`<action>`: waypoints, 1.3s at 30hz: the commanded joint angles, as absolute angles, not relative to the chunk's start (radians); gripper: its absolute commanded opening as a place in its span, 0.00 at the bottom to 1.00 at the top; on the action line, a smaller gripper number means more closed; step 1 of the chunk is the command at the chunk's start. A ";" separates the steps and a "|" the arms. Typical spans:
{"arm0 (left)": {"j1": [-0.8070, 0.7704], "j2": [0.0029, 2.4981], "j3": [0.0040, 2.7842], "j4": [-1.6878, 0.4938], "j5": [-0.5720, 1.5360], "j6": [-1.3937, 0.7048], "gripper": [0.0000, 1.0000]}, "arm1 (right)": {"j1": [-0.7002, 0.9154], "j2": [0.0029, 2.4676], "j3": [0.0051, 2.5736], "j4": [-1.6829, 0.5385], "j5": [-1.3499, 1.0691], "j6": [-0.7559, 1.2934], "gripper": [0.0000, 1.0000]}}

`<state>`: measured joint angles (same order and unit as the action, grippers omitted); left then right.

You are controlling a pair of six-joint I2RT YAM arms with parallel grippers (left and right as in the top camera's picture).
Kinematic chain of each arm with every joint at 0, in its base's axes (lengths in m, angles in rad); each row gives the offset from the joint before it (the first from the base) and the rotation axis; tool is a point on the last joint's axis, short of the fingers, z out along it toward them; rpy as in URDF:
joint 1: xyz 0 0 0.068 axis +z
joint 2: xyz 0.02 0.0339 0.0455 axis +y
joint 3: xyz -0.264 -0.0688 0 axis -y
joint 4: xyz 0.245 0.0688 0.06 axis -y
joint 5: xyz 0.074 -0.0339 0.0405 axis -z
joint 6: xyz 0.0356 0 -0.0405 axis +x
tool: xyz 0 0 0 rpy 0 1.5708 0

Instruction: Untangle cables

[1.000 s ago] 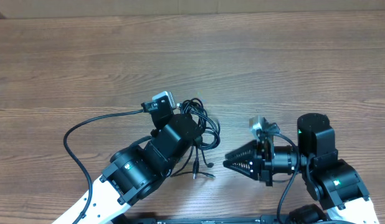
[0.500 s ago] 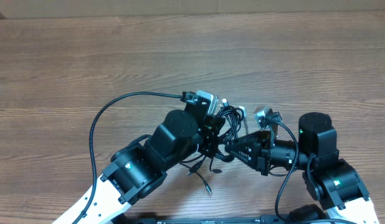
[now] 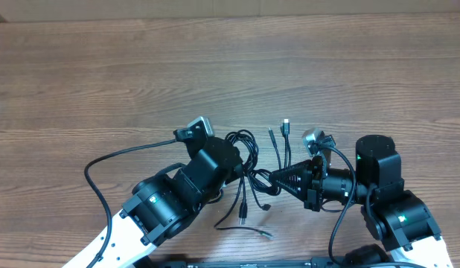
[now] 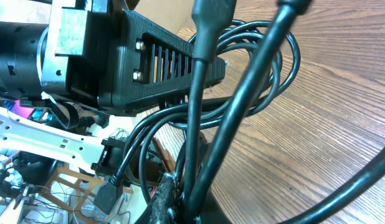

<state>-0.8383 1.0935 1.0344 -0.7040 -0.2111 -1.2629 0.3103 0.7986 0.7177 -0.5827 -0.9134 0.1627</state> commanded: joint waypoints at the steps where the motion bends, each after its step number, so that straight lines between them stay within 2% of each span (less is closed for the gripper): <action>1: -0.830 1.090 1.044 -0.707 -0.310 -1.274 0.04 | 0.315 0.788 0.727 -0.585 -0.911 0.163 0.20; 2: -0.830 1.090 1.044 -0.706 -0.310 -1.254 0.04 | 0.315 0.788 0.727 -0.590 -0.881 0.192 0.63; 3: -0.830 1.090 1.044 -0.705 -0.309 -1.221 0.04 | 0.315 0.788 0.727 -0.596 -0.826 0.237 1.00; 5: -0.830 1.090 1.044 -0.675 -0.299 -1.123 0.04 | 0.315 0.788 0.727 -0.599 -0.740 0.294 1.00; 7: -0.830 1.090 1.044 -0.570 -0.207 -0.863 0.04 | 0.315 0.787 0.727 -0.601 -0.707 0.322 1.00; 11: -0.830 1.090 1.044 -0.449 0.041 -0.471 0.04 | 0.315 0.787 0.727 -0.607 -0.707 0.322 1.00; 13: -0.830 1.090 1.044 -0.437 0.098 -0.379 0.04 | 0.315 0.787 0.727 -0.607 -0.707 0.322 1.00; 19: -0.828 1.090 1.044 -0.455 0.066 -0.338 0.04 | 0.310 0.787 0.727 -0.614 -0.707 0.322 1.00; 22: -0.794 1.090 1.044 -0.461 0.060 -0.405 0.04 | 0.278 0.787 0.727 -0.614 -0.707 0.361 1.00; 24: -0.736 1.090 1.044 -0.461 0.149 -0.382 0.04 | 0.227 0.787 0.727 -0.609 -0.707 0.424 1.00; 27: -0.630 1.090 1.044 -0.455 0.415 -0.286 0.04 | 0.157 0.787 0.727 -0.581 -0.708 0.465 1.00; 30: -0.491 1.092 1.044 -0.453 0.692 -0.258 0.04 | 0.106 0.787 0.727 -0.460 -0.708 0.534 1.00; 32: -0.464 1.092 1.044 -0.419 0.791 -0.256 0.04 | 0.107 0.787 0.727 -0.378 -0.712 0.554 1.00; 39: -0.472 1.098 1.044 -0.384 0.804 -0.254 0.04 | 0.109 0.787 0.727 -0.476 -0.712 0.462 1.00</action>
